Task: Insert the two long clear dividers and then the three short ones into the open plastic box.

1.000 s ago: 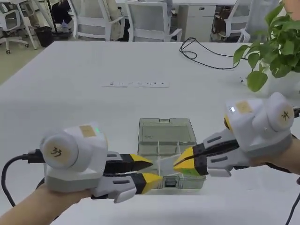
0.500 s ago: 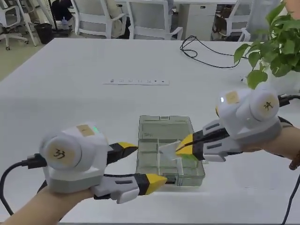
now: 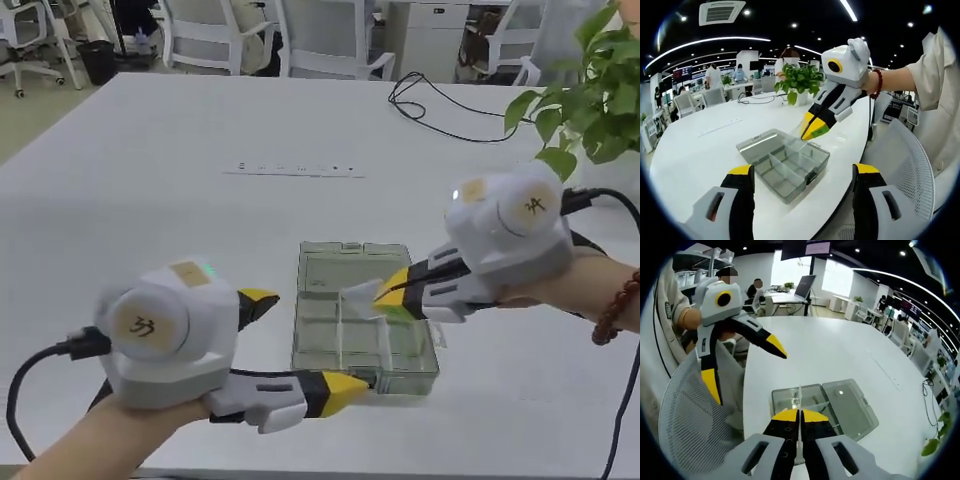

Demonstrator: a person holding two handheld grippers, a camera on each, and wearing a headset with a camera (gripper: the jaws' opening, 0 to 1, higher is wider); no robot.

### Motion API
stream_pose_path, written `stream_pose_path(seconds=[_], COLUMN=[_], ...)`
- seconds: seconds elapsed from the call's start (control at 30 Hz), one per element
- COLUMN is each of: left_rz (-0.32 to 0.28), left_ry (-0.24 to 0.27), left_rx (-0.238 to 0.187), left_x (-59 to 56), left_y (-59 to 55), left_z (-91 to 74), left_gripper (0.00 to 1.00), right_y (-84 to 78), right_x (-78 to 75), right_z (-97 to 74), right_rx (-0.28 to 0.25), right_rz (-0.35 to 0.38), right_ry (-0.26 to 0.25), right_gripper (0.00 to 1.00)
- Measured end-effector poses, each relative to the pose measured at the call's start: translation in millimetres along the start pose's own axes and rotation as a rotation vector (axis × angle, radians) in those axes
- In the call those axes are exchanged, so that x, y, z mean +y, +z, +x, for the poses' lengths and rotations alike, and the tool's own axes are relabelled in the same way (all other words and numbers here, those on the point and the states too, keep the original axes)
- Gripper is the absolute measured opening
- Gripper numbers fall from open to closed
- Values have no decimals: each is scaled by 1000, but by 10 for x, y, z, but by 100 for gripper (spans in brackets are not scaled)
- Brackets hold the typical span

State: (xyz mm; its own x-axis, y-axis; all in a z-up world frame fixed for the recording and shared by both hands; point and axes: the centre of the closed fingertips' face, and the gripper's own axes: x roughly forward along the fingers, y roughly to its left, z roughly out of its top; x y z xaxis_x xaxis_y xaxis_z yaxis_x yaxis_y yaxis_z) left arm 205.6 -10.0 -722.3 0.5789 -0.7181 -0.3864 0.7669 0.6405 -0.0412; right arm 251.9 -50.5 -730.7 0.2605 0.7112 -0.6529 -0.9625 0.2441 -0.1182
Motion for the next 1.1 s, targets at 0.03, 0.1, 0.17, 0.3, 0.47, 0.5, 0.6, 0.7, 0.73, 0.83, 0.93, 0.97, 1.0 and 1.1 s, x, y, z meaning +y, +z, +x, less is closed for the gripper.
stream_pose_path(seconds=[0.03,0.1,0.17,0.3,0.47,0.5,0.6,0.7,0.73,0.83,0.93,0.97,1.0,1.1], left_rz=[-1,-6,-12,-22,-27,-29,-33,-36,-37,-49,-53,-54,-54,-55], left_ry=[0,3,9,21,30,29,28,24,24,24,24,25,26,28], left_rx=[1,3,2,-7,-13,-14,-17,-19,-21,-34,-43,-43,-42,-38], left_x=[3,13,36,79,113,116,114,112,114,120,130,137,141,160], left_y=[-6,-14,-18,-10,-9,-9,-8,-7,-4,20,36,36,34,18], left_z=[3,5,5,-2,-9,-8,-9,-8,-9,-14,-18,-18,-19,-25], left_gripper=[82,83,85,87,90,90,92,93,94,95,97,98,98,98], right_y=[13,28,38,26,-2,-2,-6,-5,-1,-5,-8,-19,-27,-42], right_x=[-11,-29,-47,-47,-57,-59,-66,-71,-70,-74,-63,-57,-56,-57], right_z=[21,55,104,192,261,267,298,313,319,354,383,400,407,422], right_rx=[-2,-2,0,9,21,21,23,22,21,25,25,30,33,39], right_rz=[7,6,13,19,22,22,33,36,39,43,49,48,44,49], right_ry=[1,-3,-4,6,11,12,16,17,18,21,26,28,27,32], right_gripper=[2,2,2,2,2,2,2,2,2,2,2,2,2,2])
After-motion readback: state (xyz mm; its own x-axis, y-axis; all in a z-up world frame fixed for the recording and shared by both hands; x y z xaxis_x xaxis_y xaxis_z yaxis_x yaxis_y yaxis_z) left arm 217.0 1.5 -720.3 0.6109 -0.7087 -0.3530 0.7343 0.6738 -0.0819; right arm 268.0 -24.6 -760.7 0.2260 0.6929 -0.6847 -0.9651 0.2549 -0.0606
